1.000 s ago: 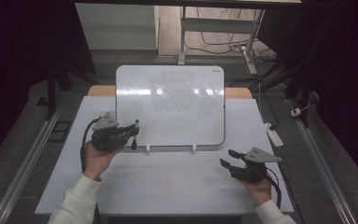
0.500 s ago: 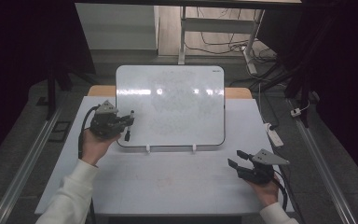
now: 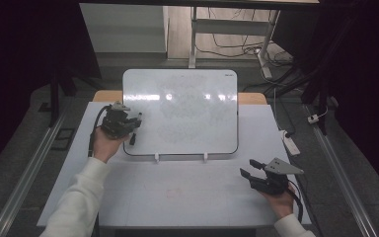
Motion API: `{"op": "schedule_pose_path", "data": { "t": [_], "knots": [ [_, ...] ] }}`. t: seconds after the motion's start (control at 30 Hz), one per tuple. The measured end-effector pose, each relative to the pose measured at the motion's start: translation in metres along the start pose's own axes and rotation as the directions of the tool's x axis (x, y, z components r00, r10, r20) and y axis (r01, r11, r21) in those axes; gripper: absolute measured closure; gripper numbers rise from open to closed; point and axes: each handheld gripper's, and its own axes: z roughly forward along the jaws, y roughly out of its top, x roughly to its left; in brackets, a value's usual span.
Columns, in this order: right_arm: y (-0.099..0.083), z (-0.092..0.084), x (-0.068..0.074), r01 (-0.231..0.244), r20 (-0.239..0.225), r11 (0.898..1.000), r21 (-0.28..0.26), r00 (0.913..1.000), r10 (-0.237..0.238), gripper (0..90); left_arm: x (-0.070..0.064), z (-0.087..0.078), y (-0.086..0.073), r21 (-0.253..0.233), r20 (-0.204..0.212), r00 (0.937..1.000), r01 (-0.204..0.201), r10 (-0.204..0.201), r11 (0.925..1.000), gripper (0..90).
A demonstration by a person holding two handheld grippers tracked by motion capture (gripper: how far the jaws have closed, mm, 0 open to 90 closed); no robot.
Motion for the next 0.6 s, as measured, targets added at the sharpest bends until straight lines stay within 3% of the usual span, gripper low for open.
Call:
{"op": "schedule_pose_path", "data": {
  "t": [0.27, 0.6],
  "knots": [
    [0.000, 0.001, 0.000, 0.004, -0.003, 1.000, 0.004, 1.0000, -0.004, 45.4, -0.003, 0.015, 0.002, 0.023, -0.042, 0.9988, -0.024, 0.025, 0.9995, 80.0],
    [-0.001, 0.002, 0.001, 0.013, -0.004, 1.000, 0.008, 0.9999, -0.013, 45.5, -0.007, 0.012, 0.002, 0.002, -0.085, 0.9948, -0.057, 0.057, 0.9984, 69.3]
  ]
}}
